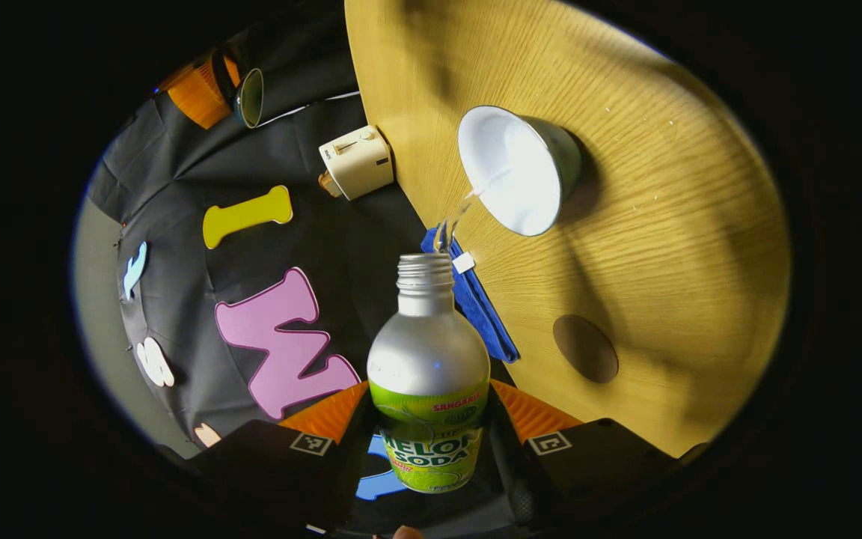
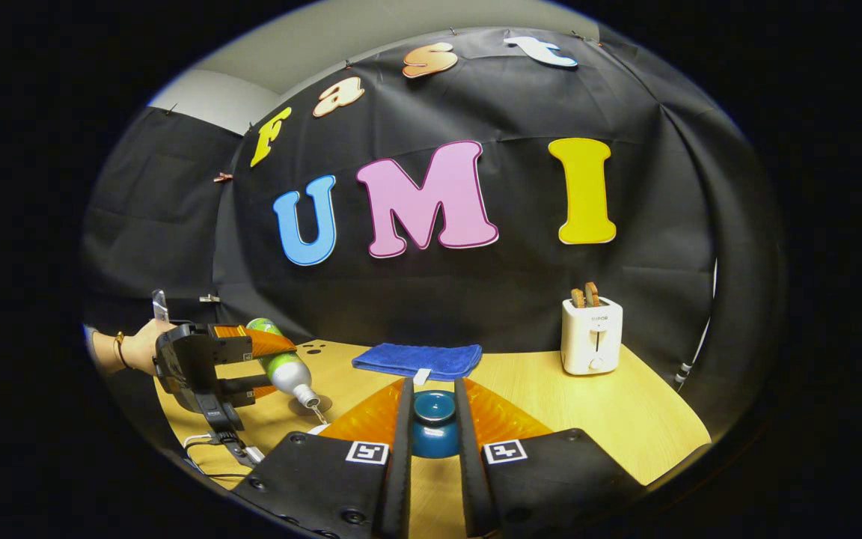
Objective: Open the teacup lid with one hand, grasp the water bottle and pour water into the teacup with the other hand; after pouring, place the water bottle on the coaster and then close the teacup lid.
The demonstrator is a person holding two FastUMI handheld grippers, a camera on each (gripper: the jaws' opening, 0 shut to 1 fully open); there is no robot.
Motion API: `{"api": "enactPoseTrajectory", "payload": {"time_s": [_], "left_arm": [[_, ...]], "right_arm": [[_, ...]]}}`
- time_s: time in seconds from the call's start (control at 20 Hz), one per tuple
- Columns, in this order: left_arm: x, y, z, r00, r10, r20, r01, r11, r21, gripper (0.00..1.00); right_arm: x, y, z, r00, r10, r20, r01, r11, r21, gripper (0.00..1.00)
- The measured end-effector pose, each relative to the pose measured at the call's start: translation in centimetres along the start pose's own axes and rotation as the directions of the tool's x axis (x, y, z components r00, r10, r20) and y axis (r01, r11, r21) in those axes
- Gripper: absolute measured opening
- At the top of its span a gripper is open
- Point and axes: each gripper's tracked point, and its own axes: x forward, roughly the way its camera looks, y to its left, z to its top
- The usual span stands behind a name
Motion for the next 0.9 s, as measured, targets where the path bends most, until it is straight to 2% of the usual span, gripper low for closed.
{"api": "enactPoseTrajectory", "payload": {"time_s": [0.05, 0.1, 0.25, 0.3, 0.35, 0.4, 0.45, 0.5, 0.9], "left_arm": [[-0.1, 0.0, 0.0, 1.000, 0.002, -0.001, -0.002, 1.000, 0.010, 0.79], [0.1, 0.2, -0.1, 1.000, 0.003, -0.001, -0.003, 1.000, 0.020, 0.79], [0.2, 0.8, -0.2, 1.000, 0.008, 0.004, -0.008, 0.999, 0.050, 0.80], [0.1, 0.9, -0.3, 1.000, 0.012, 0.005, -0.012, 0.998, 0.065, 0.79], [0.2, 1.3, -0.4, 1.000, 0.014, 0.005, -0.014, 0.997, 0.077, 0.80], [0.2, 1.4, -0.3, 1.000, 0.015, 0.007, -0.016, 0.996, 0.087, 0.80], [0.3, 1.7, -0.4, 1.000, 0.015, 0.009, -0.016, 0.995, 0.097, 0.80], [0.4, 1.8, -0.3, 1.000, 0.016, 0.011, -0.017, 0.993, 0.114, 0.80], [0.7, 3.5, -0.8, 0.999, 0.034, 0.011, -0.036, 0.969, 0.243, 0.80]], "right_arm": [[0.0, 0.0, 0.1, 1.000, 0.001, 0.001, -0.001, 1.000, 0.000, 0.31], [-0.1, 0.0, 0.1, 1.000, 0.001, 0.003, -0.001, 1.000, 0.001, 0.36], [-0.2, -0.1, 0.3, 1.000, -0.001, 0.008, 0.001, 1.000, 0.002, 0.36], [-0.2, -0.1, 0.4, 1.000, -0.001, 0.009, 0.001, 1.000, 0.003, 0.31], [-0.3, -0.1, 0.4, 1.000, -0.001, 0.010, 0.001, 1.000, 0.004, 0.36], [-0.3, -0.2, 0.4, 1.000, -0.002, 0.011, 0.002, 1.000, 0.003, 0.36], [-0.3, -0.2, 0.5, 1.000, -0.001, 0.011, 0.001, 1.000, 0.004, 0.31], [-0.3, -0.2, 0.5, 1.000, -0.001, 0.012, 0.001, 1.000, 0.005, 0.36], [-0.7, -0.7, 0.9, 1.000, -0.003, 0.023, 0.002, 1.000, 0.018, 0.36]]}}
